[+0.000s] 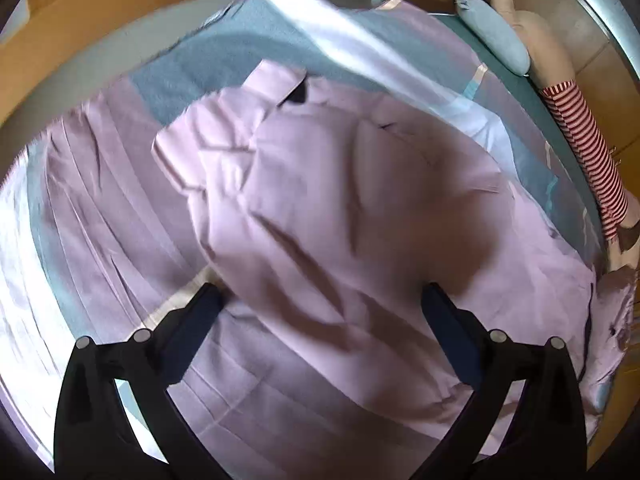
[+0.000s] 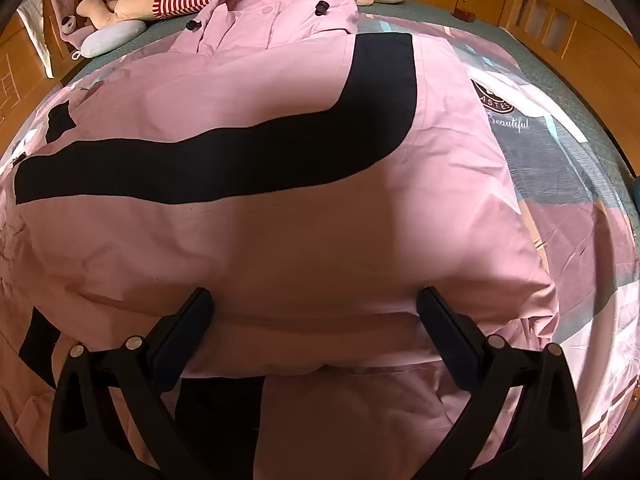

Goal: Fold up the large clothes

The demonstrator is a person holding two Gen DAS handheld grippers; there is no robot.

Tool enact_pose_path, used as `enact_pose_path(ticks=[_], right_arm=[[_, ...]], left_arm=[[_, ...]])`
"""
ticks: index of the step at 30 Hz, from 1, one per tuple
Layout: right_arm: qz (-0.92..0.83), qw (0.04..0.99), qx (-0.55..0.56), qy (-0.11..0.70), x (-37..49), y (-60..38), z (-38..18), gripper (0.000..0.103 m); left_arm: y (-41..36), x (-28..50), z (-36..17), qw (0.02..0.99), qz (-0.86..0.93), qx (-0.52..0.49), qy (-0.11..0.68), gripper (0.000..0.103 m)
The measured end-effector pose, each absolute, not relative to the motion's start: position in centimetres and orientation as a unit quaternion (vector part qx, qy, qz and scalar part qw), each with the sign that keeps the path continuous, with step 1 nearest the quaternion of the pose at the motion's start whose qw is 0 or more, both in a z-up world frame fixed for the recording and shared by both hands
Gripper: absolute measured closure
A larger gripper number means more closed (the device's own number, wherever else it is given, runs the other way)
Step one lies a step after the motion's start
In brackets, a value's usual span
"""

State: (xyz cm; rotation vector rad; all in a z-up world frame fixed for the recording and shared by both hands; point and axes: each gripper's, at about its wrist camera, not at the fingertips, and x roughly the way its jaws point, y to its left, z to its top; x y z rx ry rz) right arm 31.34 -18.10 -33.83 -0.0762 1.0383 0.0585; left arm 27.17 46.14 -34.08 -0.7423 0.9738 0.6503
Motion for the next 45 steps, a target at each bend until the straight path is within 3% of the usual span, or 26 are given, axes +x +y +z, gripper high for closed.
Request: enact_pose_path(ticks=[1,3,4,5,8,12,16,22,27,28,29,30,31,34,37,39,40,41,42,44,45], right_arm=[[0.027,0.868,-0.037,0.495,31.2,-18.1,-33.8,0.001],[0.025,0.868,-0.038,0.494,31.0,-18.0,-33.8,0.001],[0.024,0.869,-0.038,0.494,30.9,-18.0,-33.8,0.001],[0.023,0.869,-0.037,0.493,30.9,-18.0,-33.8,0.001],[0.021,0.868,-0.036,0.495,31.0,-17.9,-33.8,0.001],[0.019,0.865,-0.028,0.501,31.1,-18.0,-33.6,0.001],[0.016,0.869,0.027,0.493,31.3,-19.2,-32.5,0.001],[0.007,0.906,0.133,0.401,30.0,-22.6,-27.9,0.001],[-0.029,0.918,0.163,0.361,28.8,-25.1,-25.4,0.001],[-0.041,0.912,0.18,0.367,28.8,-26.0,-25.6,0.001],[-0.042,0.901,0.215,0.373,28.7,-27.5,-26.0,0.001],[-0.034,0.892,0.247,0.378,28.6,-28.4,-26.4,0.001],[-0.028,0.88,0.276,0.384,28.7,-29.4,-26.7,0.001],[0.026,0.845,0.344,0.409,28.8,-30.3,-28.2,0.001],[0.102,0.821,0.341,0.446,29.1,-28.1,-29.2,0.002],[0.137,0.81,0.322,0.471,29.7,-25.8,-30.0,0.009],[0.152,0.799,0.313,0.49,30.2,-24.6,-30.7,0.023],[0.158,0.792,0.308,0.503,29.9,-24.1,-31.3,0.047],[0.14,0.794,0.286,0.518,30.2,-23.3,-31.9,0.06],[0.134,0.805,0.283,0.504,30.3,-22.8,-31.8,0.085],[0.141,0.815,0.283,0.486,30.3,-22.8,-31.0,0.09]], left_arm=[[46.2,27.5,-34.1,0.775,0.292,-0.338,0.446,0.027],[45.3,28.0,-33.2,0.785,0.296,-0.316,0.443,0.055],[45.1,28.2,-32.8,0.789,0.295,-0.31,0.44,0.08],[45.0,28.1,-32.4,0.793,0.291,-0.311,0.435,0.097],[44.5,27.0,-28.6,0.819,0.273,-0.342,0.372,0.098],[38.7,26.3,-20.9,0.882,0.154,-0.34,0.288,0.098],[29.3,26.8,-18.2,0.908,0.003,-0.303,0.289,0.097],[14.0,28.0,-20.4,0.902,-0.128,-0.216,0.352,0.094],[1.3,28.1,-26.2,0.843,-0.229,-0.126,0.47,0.088],[0.1,27.8,-26.6,0.839,-0.238,-0.112,0.477,0.072],[-0.7,27.4,-26.6,0.84,-0.24,-0.095,0.477,0.044],[-1.2,26.9,-26.3,0.847,-0.234,-0.069,0.471,0.032],[-1.0,26.4,-25.6,0.857,-0.228,-0.052,0.458,0.014],[0.7,24.7,-23.3,0.889,-0.189,-0.019,0.418,0.011],[4.2,25.2,-21.7,0.913,-0.09,-0.011,0.397,0.011],[8.0,26.6,-21.7,0.913,-0.038,-0.034,0.404,0.011],[9.5,27.1,-21.9,0.91,-0.02,-0.048,0.411,0.011],[10.9,27.3,-22.4,0.904,-0.004,-0.064,0.422,0.011],[12.3,28.0,-22.9,0.897,0.008,-0.086,0.434,0.011],[14.4,27.9,-23.4,0.889,0.023,-0.112,0.444,0.011],[15.4,28.1,-23.4,0.886,0.026,-0.127,0.446,0.011]])
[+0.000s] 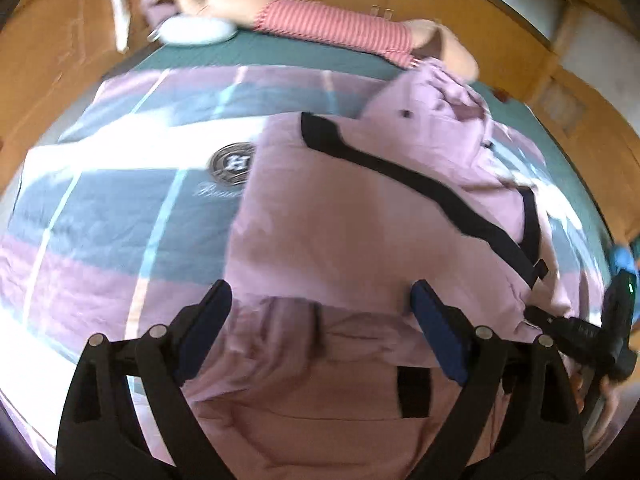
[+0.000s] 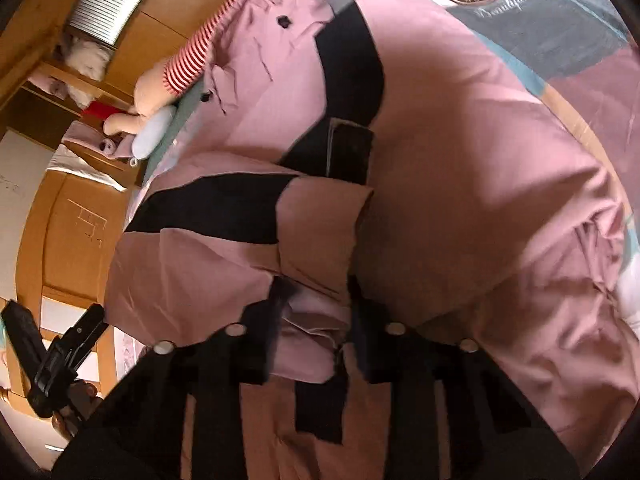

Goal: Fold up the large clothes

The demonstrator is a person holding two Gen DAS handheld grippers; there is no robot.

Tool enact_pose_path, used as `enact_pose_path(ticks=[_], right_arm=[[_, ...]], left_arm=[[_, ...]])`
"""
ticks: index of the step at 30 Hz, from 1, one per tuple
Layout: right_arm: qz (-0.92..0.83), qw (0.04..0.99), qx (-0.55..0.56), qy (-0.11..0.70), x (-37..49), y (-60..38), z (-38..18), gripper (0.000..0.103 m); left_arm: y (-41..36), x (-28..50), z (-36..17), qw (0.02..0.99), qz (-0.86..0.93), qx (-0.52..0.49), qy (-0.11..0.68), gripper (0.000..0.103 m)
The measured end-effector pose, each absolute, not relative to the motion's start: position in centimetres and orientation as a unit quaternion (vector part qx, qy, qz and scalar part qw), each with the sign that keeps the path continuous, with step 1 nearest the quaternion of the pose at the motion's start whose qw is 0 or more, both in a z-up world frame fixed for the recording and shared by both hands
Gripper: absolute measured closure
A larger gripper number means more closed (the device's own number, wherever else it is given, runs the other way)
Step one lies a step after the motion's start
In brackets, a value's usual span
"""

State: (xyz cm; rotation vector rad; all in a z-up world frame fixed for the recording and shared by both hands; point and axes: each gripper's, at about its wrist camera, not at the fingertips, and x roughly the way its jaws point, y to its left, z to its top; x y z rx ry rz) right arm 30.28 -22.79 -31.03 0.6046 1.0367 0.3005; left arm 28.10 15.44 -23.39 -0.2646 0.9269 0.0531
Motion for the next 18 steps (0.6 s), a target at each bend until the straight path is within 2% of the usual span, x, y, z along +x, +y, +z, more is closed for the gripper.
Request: enact_pose_path(ticks=[1,6,12,13,14,15,16,18], right_arm=[[0.141,0.828,0.276,0.468,30.2,-22.8,-30.1,0.095],[0.041,0.9,0.228,0.37,29.7,-25.8,-25.2,0.098],[-0.007,0.894,0.215,0.394,30.5,-26.6,-26.7,0.096],[-0.017,0.892,0.208,0.401,30.5,-26.5,-26.9,0.087],[-0.023,0.891,0.206,0.403,30.3,-26.8,-26.9,0.067],[-0.024,0.891,0.209,0.402,30.1,-26.9,-26.8,0.05],[-0.023,0.892,0.217,0.397,29.8,-27.1,-26.7,0.023],[-0.005,0.89,0.221,0.398,29.8,-27.1,-26.6,0.019]], left_arm=[[16.3,28.1,-23.4,0.882,0.025,-0.141,0.449,0.011],[16.7,27.9,-23.8,0.873,0.014,-0.172,0.456,0.008],[16.5,27.9,-26.4,0.84,-0.048,-0.241,0.484,0.006],[16.4,28.1,-26.9,0.836,-0.05,-0.245,0.488,0.006],[16.3,28.2,-27.3,0.834,-0.05,-0.247,0.491,0.006],[16.1,28.4,-27.8,0.832,-0.045,-0.245,0.496,0.006],[16.0,28.5,-28.0,0.831,-0.04,-0.242,0.498,0.006],[15.6,28.5,-28.5,0.836,-0.016,-0.225,0.501,0.006]])
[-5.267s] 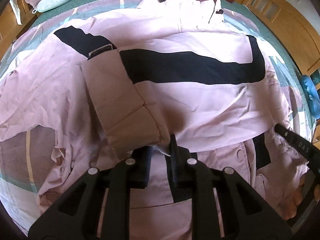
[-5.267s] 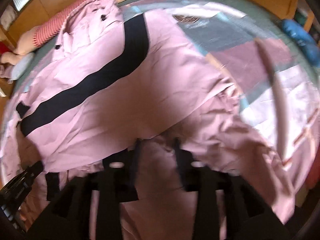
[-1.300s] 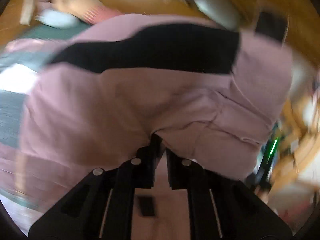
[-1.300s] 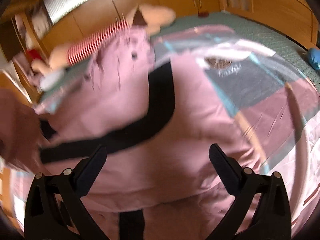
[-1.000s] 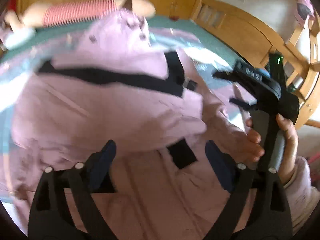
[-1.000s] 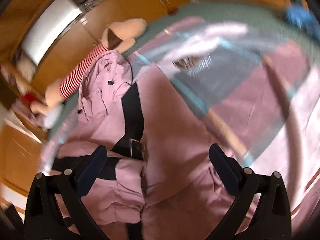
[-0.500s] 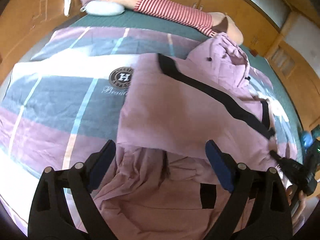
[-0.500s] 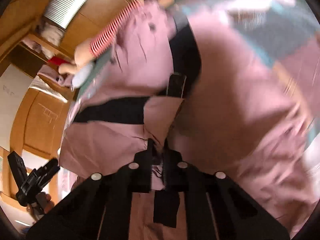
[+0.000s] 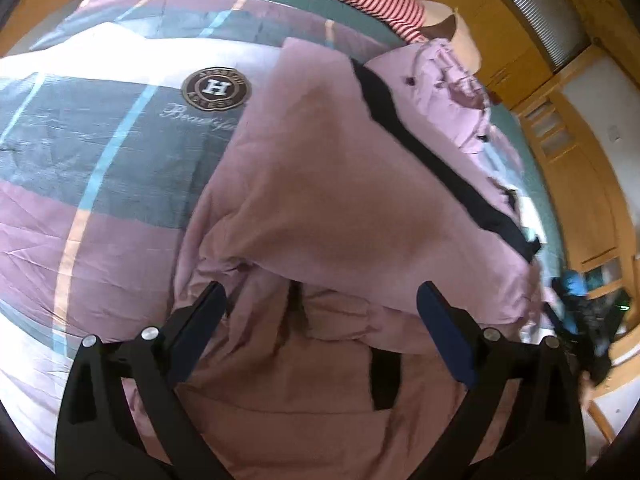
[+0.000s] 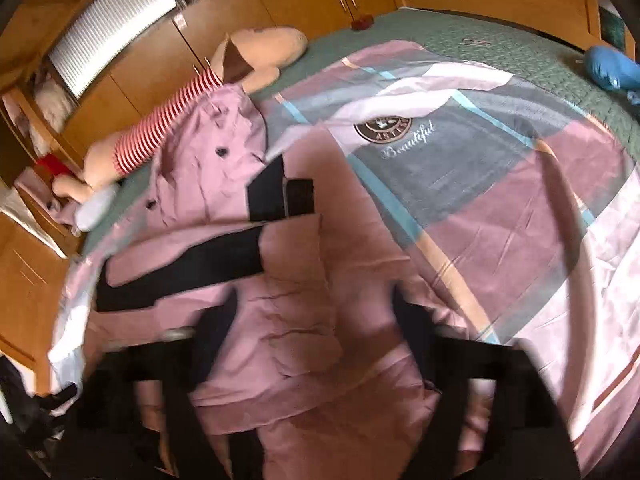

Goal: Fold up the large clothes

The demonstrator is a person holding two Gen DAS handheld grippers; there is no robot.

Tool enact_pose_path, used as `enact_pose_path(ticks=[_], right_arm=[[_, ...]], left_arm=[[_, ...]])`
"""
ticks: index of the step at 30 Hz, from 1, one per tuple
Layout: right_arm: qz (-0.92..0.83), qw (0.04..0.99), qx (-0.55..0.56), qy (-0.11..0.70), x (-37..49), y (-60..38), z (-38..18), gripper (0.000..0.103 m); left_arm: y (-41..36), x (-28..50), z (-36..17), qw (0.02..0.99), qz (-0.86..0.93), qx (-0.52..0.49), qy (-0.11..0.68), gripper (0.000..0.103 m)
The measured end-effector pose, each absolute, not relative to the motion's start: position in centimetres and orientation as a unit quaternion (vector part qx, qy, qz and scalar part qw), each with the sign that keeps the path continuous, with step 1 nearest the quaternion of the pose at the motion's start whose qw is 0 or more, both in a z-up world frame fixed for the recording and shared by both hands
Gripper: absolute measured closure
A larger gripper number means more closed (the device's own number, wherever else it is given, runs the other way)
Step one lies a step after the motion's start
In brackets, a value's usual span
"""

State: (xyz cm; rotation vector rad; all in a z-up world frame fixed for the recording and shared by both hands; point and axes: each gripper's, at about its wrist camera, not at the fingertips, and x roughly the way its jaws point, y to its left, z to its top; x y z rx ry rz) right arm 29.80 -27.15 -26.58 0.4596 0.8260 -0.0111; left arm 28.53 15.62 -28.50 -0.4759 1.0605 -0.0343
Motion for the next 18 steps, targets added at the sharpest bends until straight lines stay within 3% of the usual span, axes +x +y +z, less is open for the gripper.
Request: enact_pose_path(ticks=[6,8,9,10,18], right_arm=[[0.031,0.86,0.222,0.458,30.6,-25.8,-29.3,0.021],[0.024,0.86,0.206,0.466,30.6,-25.0,-29.8,0.059],[0.025,0.868,0.186,0.46,30.5,-24.5,-29.5,0.066],[0.023,0.875,0.174,0.452,30.4,-24.2,-29.2,0.086],[-0.018,0.912,0.127,0.39,29.5,-24.5,-26.4,0.093]], left_arm=[[13.0,28.6,-28.1,0.871,0.06,-0.104,0.476,0.006],[12.0,28.7,-28.0,0.877,0.072,-0.066,0.471,0.006],[11.4,28.7,-28.0,0.879,0.077,-0.043,0.469,0.006],[10.9,28.7,-28.0,0.88,0.08,-0.028,0.468,0.006],[9.6,28.5,-27.8,0.884,0.074,0.011,0.462,0.006]])
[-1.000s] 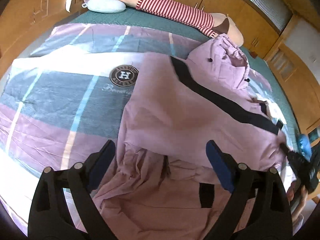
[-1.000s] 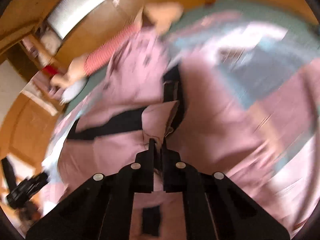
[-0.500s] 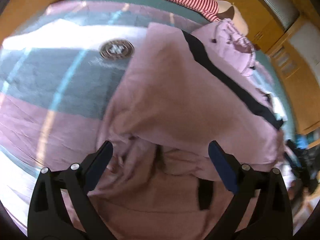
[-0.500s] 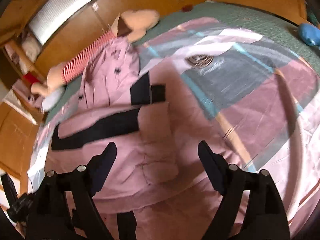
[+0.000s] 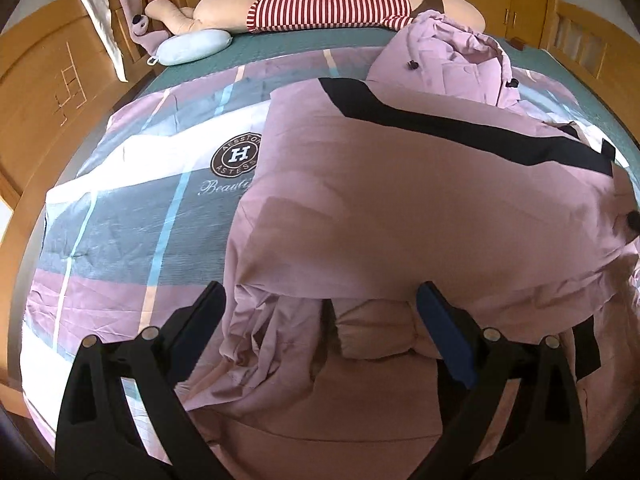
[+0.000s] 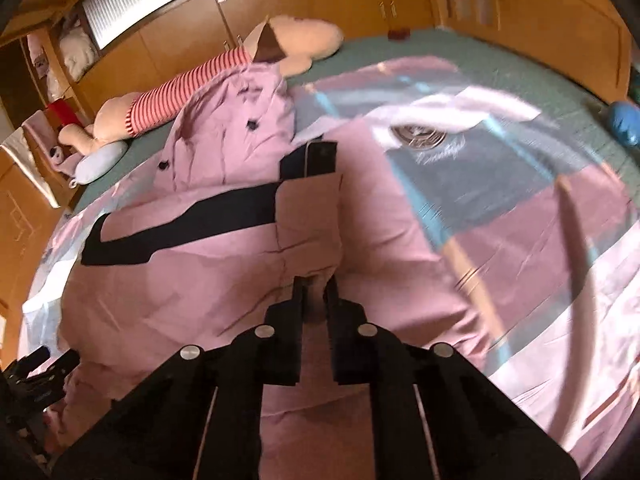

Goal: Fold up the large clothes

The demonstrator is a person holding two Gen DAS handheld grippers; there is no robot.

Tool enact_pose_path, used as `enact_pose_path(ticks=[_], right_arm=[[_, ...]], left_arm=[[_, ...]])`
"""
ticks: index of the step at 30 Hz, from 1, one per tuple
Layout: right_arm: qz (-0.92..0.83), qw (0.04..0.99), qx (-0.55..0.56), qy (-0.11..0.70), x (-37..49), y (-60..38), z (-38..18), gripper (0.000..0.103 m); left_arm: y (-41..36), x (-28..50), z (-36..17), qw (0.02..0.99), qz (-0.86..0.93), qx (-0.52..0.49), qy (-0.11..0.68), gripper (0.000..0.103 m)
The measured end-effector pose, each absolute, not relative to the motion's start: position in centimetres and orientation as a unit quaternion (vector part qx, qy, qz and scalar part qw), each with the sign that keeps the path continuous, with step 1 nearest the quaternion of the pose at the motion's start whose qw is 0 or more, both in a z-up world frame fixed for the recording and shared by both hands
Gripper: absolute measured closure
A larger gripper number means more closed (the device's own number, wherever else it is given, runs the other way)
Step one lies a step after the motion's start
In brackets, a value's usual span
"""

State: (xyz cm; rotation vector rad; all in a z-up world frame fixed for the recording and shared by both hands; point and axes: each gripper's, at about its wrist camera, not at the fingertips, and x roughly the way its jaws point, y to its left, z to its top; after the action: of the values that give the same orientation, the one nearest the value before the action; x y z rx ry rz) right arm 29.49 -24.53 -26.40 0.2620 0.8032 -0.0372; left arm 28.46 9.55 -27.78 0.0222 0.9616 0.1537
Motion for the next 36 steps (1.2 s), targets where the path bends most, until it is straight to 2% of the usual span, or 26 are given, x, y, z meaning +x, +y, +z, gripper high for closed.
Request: enact_pose_path(ticks=[3,4,7,11,12,13,14,15,16,21,22,23,24,26,32,36], right_arm=[[-0.06,0.917,0.124,0.374,29.3,-25.8,-25.8,0.095],[-0.091,0.919,0.112,0.368,29.3,-26.1,-25.8,0.103],[-0.126,0.915,0.106,0.368,29.4,-27.5,-26.0,0.103],[-0.072,0.903,0.134,0.401,29.7,-27.4,-26.8,0.1],[-0.06,0.903,0.129,0.405,29.7,-26.7,-26.9,0.095],[-0.044,0.903,0.123,0.41,29.7,-25.9,-26.9,0.071],[-0.028,0.902,0.123,0.414,29.8,-25.2,-27.0,0.035],[-0.021,0.901,0.126,0.414,29.8,-24.6,-27.1,0.023],[-0.018,0.899,0.125,0.419,29.7,-24.1,-27.3,0.018],[0.025,0.855,0.159,0.493,30.7,-23.0,-30.6,0.018],[0.035,0.853,0.173,0.491,30.7,-22.9,-30.8,0.026],[0.048,0.853,0.182,0.486,30.6,-22.9,-30.7,0.058],[0.068,0.849,0.189,0.488,30.7,-22.6,-30.6,0.074],[0.067,0.86,0.193,0.467,30.4,-22.6,-30.0,0.088],[0.042,0.881,0.204,0.426,29.4,-23.8,-28.0,0.091],[0.058,0.868,0.199,0.451,29.5,-23.3,-28.6,0.088]], left_arm=[[9.5,28.5,-27.9,0.884,0.073,0.012,0.462,0.006],[9.5,28.5,-27.9,0.884,0.073,0.011,0.462,0.006],[9.5,28.4,-28.0,0.882,0.072,0.009,0.465,0.006],[9.3,28.4,-28.2,0.881,0.073,0.014,0.467,0.006],[9.1,28.4,-28.3,0.88,0.073,0.017,0.468,0.006],[9.0,28.4,-28.3,0.88,0.073,0.018,0.469,0.006],[8.9,28.5,-28.5,0.879,0.072,0.02,0.471,0.005],[8.8,28.5,-28.6,0.877,0.072,0.022,0.474,0.005],[8.7,28.5,-28.7,0.876,0.073,0.024,0.475,0.005],[8.2,28.5,-29.1,0.874,0.075,0.036,0.479,0.003],[8.2,28.5,-29.2,0.873,0.075,0.036,0.48,0.003],[8.2,28.5,-29.3,0.872,0.075,0.035,0.482,0.002],[8.2,28.6,-29.3,0.872,0.076,0.033,0.483,0.002],[8.3,28.6,-29.4,0.871,0.076,0.031,0.485,0.002],[8.5,28.4,-29.1,0.871,0.075,0.028,0.485,0.002],[8.9,28.4,-29.1,0.87,0.08,0.028,0.485,0.002]])
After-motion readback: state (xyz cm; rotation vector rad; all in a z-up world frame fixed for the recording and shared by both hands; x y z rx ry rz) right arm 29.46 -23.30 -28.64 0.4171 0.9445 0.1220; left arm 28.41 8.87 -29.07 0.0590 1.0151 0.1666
